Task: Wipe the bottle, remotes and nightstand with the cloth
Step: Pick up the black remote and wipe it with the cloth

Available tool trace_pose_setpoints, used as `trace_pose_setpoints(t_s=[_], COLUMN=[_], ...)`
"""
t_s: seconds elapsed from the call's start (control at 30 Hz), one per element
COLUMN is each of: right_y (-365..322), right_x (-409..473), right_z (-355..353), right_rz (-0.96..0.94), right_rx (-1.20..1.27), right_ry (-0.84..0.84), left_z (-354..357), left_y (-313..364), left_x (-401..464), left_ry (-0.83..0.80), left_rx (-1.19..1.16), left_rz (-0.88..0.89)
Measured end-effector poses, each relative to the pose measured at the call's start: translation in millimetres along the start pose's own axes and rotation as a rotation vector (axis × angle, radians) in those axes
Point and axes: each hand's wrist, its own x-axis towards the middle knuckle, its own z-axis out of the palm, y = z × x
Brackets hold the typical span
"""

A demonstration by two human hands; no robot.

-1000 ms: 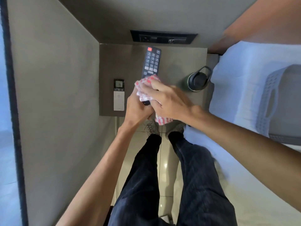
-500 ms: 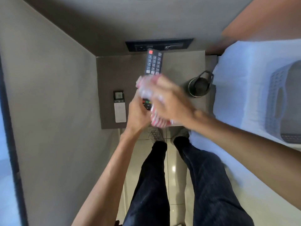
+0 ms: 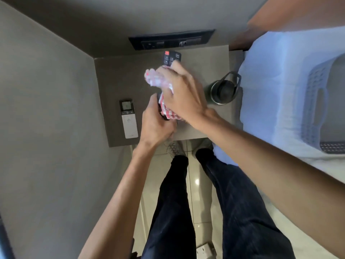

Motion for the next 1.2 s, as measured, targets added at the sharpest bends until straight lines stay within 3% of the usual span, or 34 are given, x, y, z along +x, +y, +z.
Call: trace_pose_setpoints(t_s=[0.17,0.27,0.33,0.37,0.4,0.5,0.53,0.6,0.7,0.77,0.9,0.97,1.07,1.13,1.2], right_y=[-3,0,14,22,29,47,44,37,41,49,69,64,76,102,126], right_x=[-22,-35,-30,-24,-15,14,18,13,-37,-52,-18,-24,-48,-56,-70], right_z=[4,1,-3,-6,-8,11,24,52,89,92,104,108,104,98,91], right_rz=[0.036,0.000,-0.050,-0.053,-0.031,0.136,0.171,0.099,-0.223,-0.311,-0.101,-0.071,-0.035,0.221,0.638], right_rx=[0.055,0.144,0.119,0.123,0.131,0.124,0.108,0.168,0.290,0.254,0.246,0.258,0.391,0.612,1.022], right_ry=[-0.117,-0.359,-0.595,-0.624,-0.555,-0.017,0.070,-0.001,-0.178,-0.247,-0.007,0.008,-0.358,-0.635,-0.732], left_z=[-6,-3,-3,-4,-5,-2,2,9,9,10,28,27,20,26,36], left_y=[-12,-31,-44,-51,-58,-73,-77,-85,-97,-103,-103,-104,-115,-125,-134], left_x=[9,7,-1,-4,-6,-7,-6,-3,5,5,15,25,34,33,37], left_ry=[-0.030,-0.034,-0.004,0.014,0.024,-0.005,-0.028,-0.020,0.064,0.053,0.012,0.031,0.057,0.035,0.073], left_rx=[0.108,0.058,-0.068,-0.121,-0.162,-0.215,-0.229,-0.209,-0.101,-0.024,-0.189,-0.169,-0.066,-0.066,-0.082], left_rz=[0.044,0.071,-0.002,-0.036,-0.060,-0.099,-0.113,-0.135,-0.116,-0.116,-0.102,-0.131,-0.242,-0.195,-0.112])
